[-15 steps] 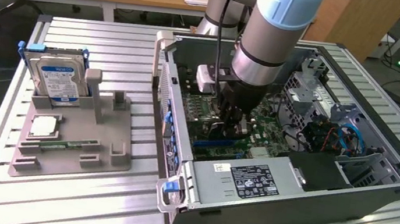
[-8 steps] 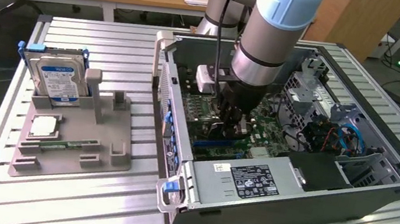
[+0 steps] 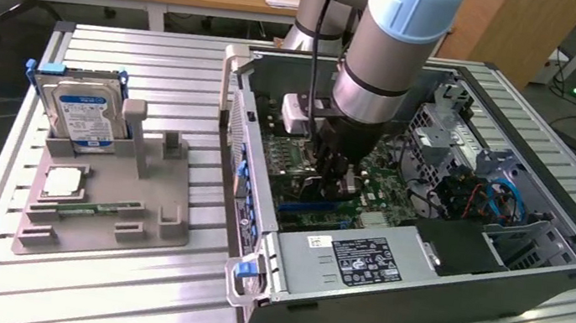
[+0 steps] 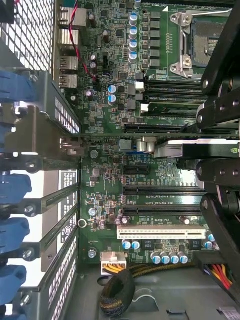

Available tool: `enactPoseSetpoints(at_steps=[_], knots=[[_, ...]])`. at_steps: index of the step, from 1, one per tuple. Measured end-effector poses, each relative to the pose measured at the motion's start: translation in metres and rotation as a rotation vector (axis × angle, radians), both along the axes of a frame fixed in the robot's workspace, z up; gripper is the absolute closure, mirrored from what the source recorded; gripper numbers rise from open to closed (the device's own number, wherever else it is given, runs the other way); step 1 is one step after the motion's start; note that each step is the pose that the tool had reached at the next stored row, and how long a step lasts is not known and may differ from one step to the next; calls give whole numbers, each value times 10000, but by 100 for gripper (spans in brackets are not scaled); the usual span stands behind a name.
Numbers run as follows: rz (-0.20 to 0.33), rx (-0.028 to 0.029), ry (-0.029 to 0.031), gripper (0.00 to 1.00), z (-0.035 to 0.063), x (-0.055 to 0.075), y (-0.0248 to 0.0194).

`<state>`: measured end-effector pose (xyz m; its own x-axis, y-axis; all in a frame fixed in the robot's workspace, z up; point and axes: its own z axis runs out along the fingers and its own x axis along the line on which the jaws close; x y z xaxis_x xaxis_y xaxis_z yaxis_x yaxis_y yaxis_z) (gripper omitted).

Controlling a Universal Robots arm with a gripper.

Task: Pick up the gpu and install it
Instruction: 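Insert the gpu into the slot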

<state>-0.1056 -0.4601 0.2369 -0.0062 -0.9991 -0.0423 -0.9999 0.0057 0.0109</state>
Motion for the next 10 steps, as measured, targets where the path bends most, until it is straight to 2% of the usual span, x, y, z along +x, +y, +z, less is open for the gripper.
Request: enactPoseSetpoints(at_steps=[4, 10], knots=[[-2, 1, -60, 73, 19, -1, 0], [-25, -2, -59, 73, 20, -2, -2]])
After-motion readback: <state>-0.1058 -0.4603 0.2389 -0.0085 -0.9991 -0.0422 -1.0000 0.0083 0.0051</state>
